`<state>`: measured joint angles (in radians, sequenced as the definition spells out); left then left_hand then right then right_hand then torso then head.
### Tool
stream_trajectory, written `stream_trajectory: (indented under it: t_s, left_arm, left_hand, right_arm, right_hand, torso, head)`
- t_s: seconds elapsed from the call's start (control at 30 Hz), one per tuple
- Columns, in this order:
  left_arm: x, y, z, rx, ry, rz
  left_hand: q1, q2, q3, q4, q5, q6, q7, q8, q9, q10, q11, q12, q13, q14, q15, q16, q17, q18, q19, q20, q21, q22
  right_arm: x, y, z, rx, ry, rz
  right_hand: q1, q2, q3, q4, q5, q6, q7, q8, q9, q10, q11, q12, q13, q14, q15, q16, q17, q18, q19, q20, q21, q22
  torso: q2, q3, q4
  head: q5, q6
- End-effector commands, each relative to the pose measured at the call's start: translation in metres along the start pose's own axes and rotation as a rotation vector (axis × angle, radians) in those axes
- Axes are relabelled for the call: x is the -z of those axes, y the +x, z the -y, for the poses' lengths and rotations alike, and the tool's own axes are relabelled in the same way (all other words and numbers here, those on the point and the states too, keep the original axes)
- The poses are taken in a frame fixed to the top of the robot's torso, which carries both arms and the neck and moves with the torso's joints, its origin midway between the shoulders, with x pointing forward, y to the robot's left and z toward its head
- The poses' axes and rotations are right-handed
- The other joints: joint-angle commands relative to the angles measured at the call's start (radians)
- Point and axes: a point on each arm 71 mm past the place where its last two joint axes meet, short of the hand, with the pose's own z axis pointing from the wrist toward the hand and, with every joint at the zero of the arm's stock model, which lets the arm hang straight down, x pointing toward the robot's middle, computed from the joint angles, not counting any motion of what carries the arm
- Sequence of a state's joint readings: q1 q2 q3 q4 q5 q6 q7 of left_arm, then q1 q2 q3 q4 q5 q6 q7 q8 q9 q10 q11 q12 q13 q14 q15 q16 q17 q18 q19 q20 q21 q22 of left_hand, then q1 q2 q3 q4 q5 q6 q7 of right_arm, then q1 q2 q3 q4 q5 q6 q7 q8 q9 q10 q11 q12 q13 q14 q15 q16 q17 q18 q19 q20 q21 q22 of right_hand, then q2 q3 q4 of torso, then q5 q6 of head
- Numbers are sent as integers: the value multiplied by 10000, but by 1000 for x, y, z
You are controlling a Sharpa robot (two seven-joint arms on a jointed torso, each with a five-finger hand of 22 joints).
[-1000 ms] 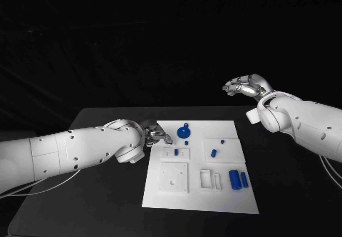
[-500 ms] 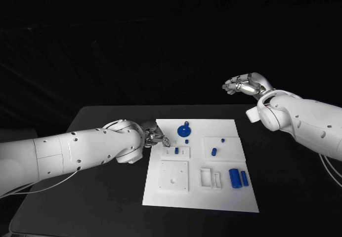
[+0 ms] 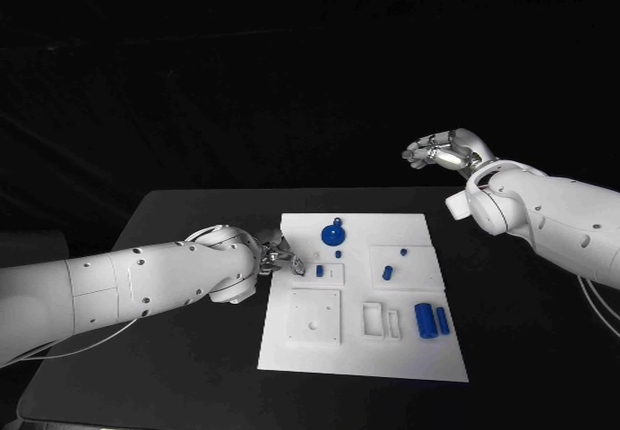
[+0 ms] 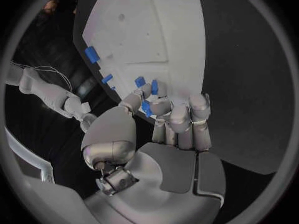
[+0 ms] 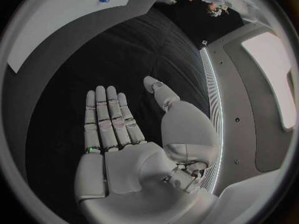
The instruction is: Assemble the parts on the task board
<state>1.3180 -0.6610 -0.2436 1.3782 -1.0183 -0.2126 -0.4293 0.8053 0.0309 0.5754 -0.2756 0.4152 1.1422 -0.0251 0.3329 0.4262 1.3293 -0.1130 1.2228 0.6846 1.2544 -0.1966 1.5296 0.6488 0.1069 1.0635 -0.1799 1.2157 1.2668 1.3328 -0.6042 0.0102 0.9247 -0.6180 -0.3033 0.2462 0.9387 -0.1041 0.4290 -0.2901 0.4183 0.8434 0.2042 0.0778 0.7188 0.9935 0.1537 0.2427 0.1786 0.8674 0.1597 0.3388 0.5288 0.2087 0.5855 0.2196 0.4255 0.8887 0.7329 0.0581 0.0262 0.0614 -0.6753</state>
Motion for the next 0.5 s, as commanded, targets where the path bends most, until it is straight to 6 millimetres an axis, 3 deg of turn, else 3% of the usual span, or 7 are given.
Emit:
stream_trajectory:
  t_s: [0.03, 0.3, 0.5]
  left_arm:
    - [0, -1, 1, -111, 95, 46]
    - [-1, -1, 2, -102, 121, 73]
    - [-2, 3, 2, -96, 116, -22]
  left_hand:
    - [17, 301, 208, -154, 497, 1569, -51, 384, 3254, 305, -250, -40, 17, 202, -194, 39, 17, 178, -12, -880, 66, 19]
    - [-113, 342, 180, -138, 186, 1531, -44, 435, 3214, 312, -246, -80, 66, 195, -188, 16, 44, 192, -32, -879, 77, 22]
    - [-121, 341, 184, -139, 148, 1528, -44, 443, 3208, 315, -246, -85, 73, 196, -188, 12, 47, 195, -33, -880, 77, 22]
  right_arm:
    - [0, 0, -1, 32, -71, -85]
    - [0, 1, -2, 14, -92, -143]
    - [0, 1, -2, 3, -106, -173]
  right_hand:
    - [77, -12, -63, 19, 68, -76, -1, 69, -18, 23, 79, -64, -19, -2, 55, -40, -17, 51, -74, 34, -68, 12]
    - [75, -4, -70, 24, 71, -87, 3, 75, -38, 24, 85, -70, -50, -4, 62, -47, -28, 53, -86, 40, -71, 18]
    - [76, 3, -71, 24, 74, -88, 3, 78, -45, 25, 86, -72, -61, -5, 63, -49, -32, 54, -90, 42, -71, 20]
  torso:
    - [5, 4, -4]
    - [6, 10, -1]
    - [-4, 12, -1]
  head:
    - [-13, -6]
    - [-10, -35]
    - [-16, -71]
